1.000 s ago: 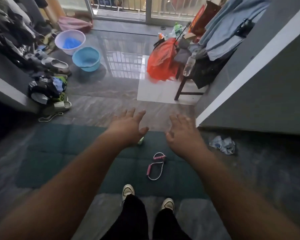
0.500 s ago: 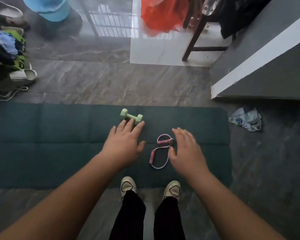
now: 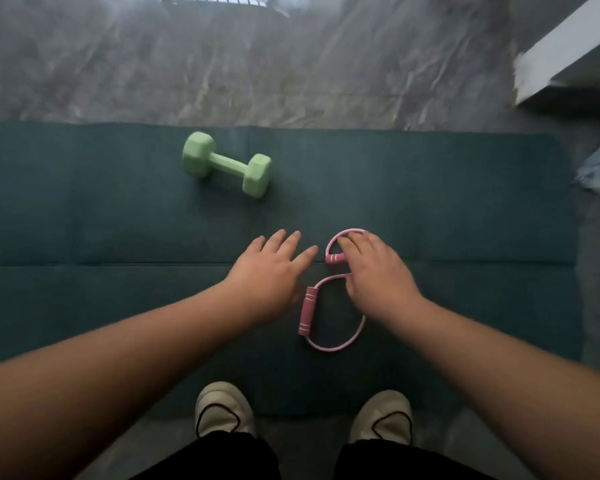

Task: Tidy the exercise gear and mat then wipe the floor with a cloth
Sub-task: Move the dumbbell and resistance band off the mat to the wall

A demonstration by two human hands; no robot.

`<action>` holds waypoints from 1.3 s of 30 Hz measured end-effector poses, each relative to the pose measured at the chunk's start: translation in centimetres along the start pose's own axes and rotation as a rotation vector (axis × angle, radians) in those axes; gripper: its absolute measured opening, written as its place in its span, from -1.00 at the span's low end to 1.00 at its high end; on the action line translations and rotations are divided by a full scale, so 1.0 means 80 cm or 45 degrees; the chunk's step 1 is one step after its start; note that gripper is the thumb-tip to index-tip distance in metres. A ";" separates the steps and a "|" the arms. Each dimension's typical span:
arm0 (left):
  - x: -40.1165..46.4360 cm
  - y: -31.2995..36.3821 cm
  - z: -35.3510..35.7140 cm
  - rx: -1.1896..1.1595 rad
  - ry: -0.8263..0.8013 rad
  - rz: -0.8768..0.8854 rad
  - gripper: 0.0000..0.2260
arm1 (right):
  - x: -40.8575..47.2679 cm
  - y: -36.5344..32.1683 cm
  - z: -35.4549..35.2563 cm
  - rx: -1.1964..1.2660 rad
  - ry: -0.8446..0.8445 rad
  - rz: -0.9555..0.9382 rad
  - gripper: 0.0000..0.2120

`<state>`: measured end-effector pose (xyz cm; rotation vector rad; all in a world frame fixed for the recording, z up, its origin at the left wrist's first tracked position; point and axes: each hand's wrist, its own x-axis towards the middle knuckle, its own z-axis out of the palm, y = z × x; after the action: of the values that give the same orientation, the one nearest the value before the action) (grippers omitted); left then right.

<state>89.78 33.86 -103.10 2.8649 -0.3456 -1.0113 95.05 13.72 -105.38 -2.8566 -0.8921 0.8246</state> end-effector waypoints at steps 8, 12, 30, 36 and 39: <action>0.073 -0.043 0.080 0.205 0.038 0.088 -0.37 | 0.061 0.038 0.094 -0.398 0.040 -0.163 -0.80; 0.084 -0.093 0.057 0.119 0.238 -0.038 -0.39 | 0.037 0.001 0.103 -0.198 0.174 -0.190 -0.87; 0.151 -0.208 0.019 0.019 0.310 -0.259 -0.44 | 0.034 -0.024 0.125 -0.318 -0.292 -0.823 -0.71; 0.153 -0.199 0.029 0.071 0.369 -0.323 -0.64 | 0.032 -0.020 0.088 -0.389 -0.177 -0.763 -0.72; 0.125 -0.192 0.045 -0.008 0.317 -0.377 -0.63 | 0.022 -0.022 0.058 -0.316 -0.194 -0.680 -0.79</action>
<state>97.92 46.42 -114.31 3.0480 0.1030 -0.6718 93.05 15.56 -109.87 -2.5400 -1.7805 0.9146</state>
